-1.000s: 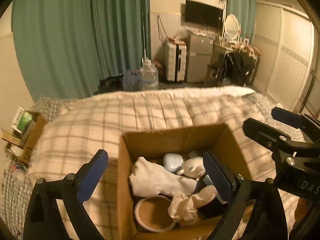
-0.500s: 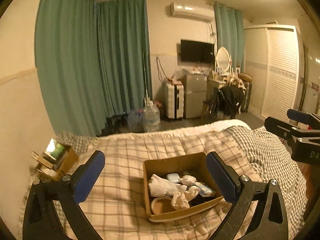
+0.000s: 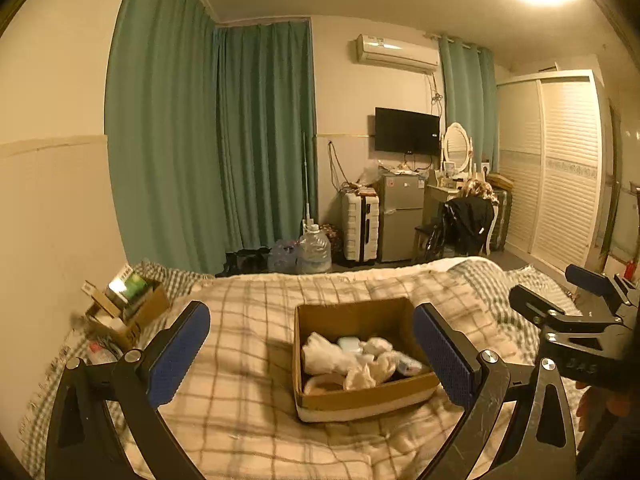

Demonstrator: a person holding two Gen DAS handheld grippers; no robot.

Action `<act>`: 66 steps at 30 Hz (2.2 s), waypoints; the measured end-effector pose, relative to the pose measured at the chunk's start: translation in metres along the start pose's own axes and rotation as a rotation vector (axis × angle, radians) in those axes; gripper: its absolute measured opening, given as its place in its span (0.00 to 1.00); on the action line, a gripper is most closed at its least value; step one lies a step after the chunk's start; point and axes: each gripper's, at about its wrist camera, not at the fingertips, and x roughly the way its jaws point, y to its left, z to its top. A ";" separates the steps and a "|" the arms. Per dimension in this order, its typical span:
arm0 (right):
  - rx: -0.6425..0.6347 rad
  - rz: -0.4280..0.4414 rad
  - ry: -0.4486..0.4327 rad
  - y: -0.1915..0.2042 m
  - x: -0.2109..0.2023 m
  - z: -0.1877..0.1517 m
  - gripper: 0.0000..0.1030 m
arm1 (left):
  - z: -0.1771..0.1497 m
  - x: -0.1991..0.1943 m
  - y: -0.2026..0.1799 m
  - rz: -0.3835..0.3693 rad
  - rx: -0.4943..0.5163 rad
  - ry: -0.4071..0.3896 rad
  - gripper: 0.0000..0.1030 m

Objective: Organize objects

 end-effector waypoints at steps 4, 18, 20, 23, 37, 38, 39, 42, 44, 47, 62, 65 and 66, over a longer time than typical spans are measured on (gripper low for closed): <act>-0.019 -0.001 -0.014 0.009 0.019 -0.038 0.99 | -0.035 0.021 -0.003 0.058 0.011 0.028 1.00; -0.009 -0.004 0.076 0.013 0.053 -0.074 0.99 | -0.074 0.043 0.000 0.108 0.018 0.087 1.00; -0.007 0.002 0.082 0.014 0.054 -0.075 1.00 | -0.074 0.043 0.001 0.102 0.012 0.087 1.00; -0.012 0.000 0.084 0.016 0.054 -0.076 1.00 | -0.074 0.043 0.000 0.097 0.013 0.085 1.00; 0.003 0.012 0.083 0.016 0.053 -0.074 1.00 | -0.075 0.043 -0.003 0.078 0.006 0.094 1.00; 0.002 0.012 0.084 0.016 0.053 -0.074 1.00 | -0.075 0.043 -0.003 0.078 0.007 0.095 1.00; 0.003 0.013 0.085 0.016 0.053 -0.074 0.99 | -0.075 0.043 -0.003 0.076 0.007 0.095 1.00; 0.002 0.014 0.085 0.016 0.053 -0.074 1.00 | -0.076 0.043 -0.004 0.077 0.008 0.098 1.00; 0.002 0.011 0.083 0.017 0.053 -0.074 0.99 | -0.076 0.043 -0.003 0.078 0.006 0.100 1.00; 0.001 0.011 0.083 0.018 0.053 -0.074 1.00 | -0.076 0.044 -0.003 0.079 0.001 0.105 1.00; 0.002 0.016 0.090 0.018 0.053 -0.075 1.00 | -0.076 0.044 -0.003 0.086 0.001 0.106 1.00; 0.002 0.014 0.089 0.018 0.053 -0.075 0.99 | -0.076 0.044 -0.002 0.088 -0.004 0.107 1.00; 0.002 0.014 0.088 0.019 0.054 -0.075 1.00 | -0.076 0.044 -0.002 0.090 -0.005 0.108 1.00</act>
